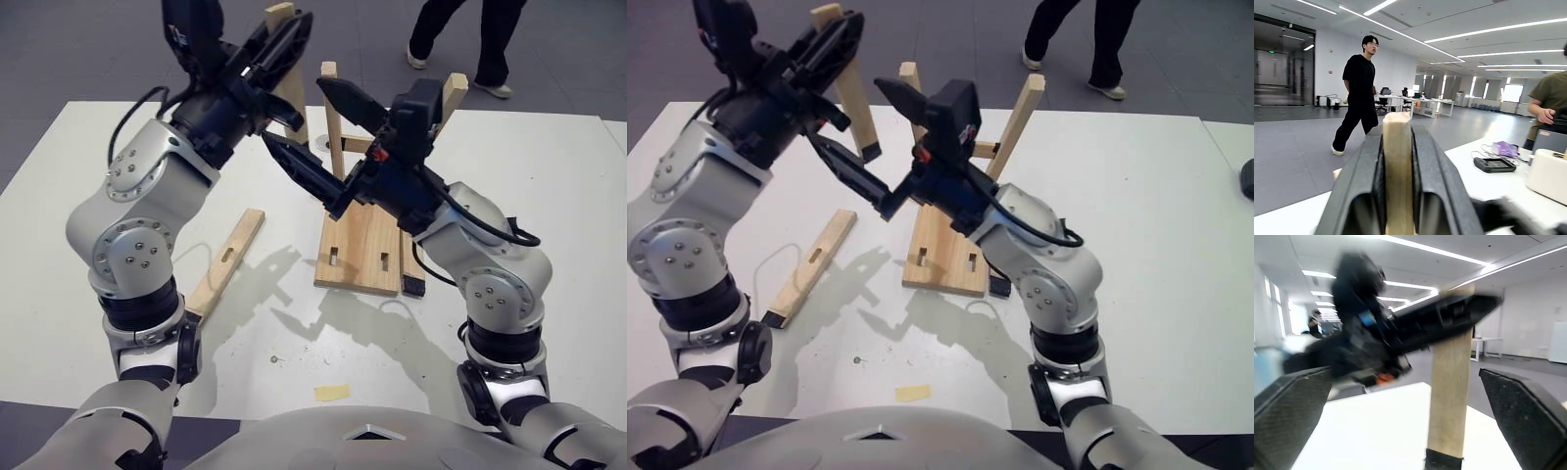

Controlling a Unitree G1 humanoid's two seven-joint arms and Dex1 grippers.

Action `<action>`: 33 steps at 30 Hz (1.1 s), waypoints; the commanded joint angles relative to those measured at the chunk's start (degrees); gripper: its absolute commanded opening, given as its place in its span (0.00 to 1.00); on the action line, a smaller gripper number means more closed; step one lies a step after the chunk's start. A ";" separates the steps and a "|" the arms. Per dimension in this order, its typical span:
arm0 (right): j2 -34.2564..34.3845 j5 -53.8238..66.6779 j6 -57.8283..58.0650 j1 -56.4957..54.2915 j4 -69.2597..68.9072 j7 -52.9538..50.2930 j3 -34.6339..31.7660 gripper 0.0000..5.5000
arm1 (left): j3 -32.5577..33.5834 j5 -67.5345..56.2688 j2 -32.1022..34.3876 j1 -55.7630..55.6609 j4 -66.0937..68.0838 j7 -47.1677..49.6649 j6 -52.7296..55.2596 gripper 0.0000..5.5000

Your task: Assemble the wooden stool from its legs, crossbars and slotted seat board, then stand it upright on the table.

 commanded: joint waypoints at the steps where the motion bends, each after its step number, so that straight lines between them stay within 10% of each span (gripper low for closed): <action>1: -0.59 -6.92 -1.67 -0.33 4.03 -0.91 2.46 0.98 | -1.42 -1.43 -1.22 -1.42 -1.66 0.41 0.66 0.08; 33: -0.10 -20.72 -5.40 3.94 6.87 -2.15 -2.32 0.98 | 3.38 9.18 12.30 7.37 -0.55 -6.28 -1.24 0.08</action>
